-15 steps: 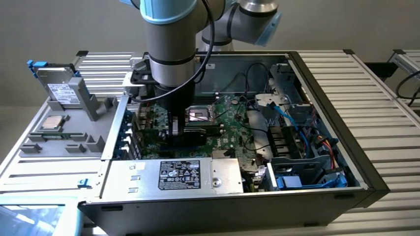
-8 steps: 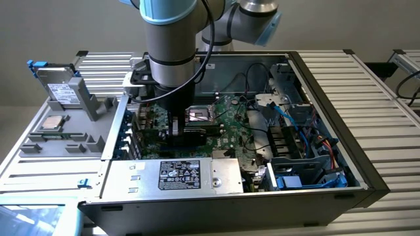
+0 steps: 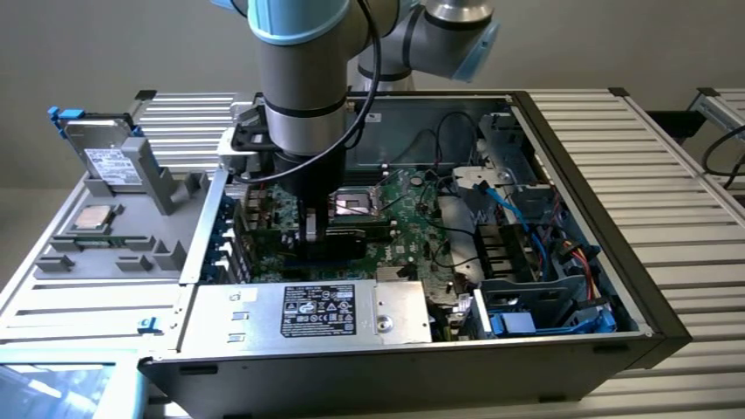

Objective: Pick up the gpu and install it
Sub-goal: 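Insert the gpu into the slot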

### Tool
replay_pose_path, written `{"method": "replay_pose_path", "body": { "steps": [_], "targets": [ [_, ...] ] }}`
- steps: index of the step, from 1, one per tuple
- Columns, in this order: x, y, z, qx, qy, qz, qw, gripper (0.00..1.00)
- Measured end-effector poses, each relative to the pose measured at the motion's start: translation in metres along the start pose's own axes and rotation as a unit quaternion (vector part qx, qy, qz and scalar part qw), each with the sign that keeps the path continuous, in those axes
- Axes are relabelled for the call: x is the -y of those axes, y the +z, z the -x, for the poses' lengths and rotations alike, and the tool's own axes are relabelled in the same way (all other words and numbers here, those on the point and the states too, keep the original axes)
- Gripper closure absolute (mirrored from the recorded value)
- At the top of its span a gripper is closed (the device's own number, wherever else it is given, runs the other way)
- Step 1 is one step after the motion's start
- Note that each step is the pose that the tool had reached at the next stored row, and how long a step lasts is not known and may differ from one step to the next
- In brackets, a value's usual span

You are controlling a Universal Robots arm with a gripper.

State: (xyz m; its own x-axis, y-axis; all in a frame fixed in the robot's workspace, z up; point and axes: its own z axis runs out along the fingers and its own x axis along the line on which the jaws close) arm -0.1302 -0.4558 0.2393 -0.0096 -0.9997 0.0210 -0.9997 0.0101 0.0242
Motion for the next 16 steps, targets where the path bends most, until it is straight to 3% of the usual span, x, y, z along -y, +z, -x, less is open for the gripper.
{"method": "replay_pose_path", "body": {
  "steps": [16],
  "targets": [
    [-0.0001,-0.0001,0.0023,0.0000,0.000,0.0000,1.0000,0.71]
  ]
}}
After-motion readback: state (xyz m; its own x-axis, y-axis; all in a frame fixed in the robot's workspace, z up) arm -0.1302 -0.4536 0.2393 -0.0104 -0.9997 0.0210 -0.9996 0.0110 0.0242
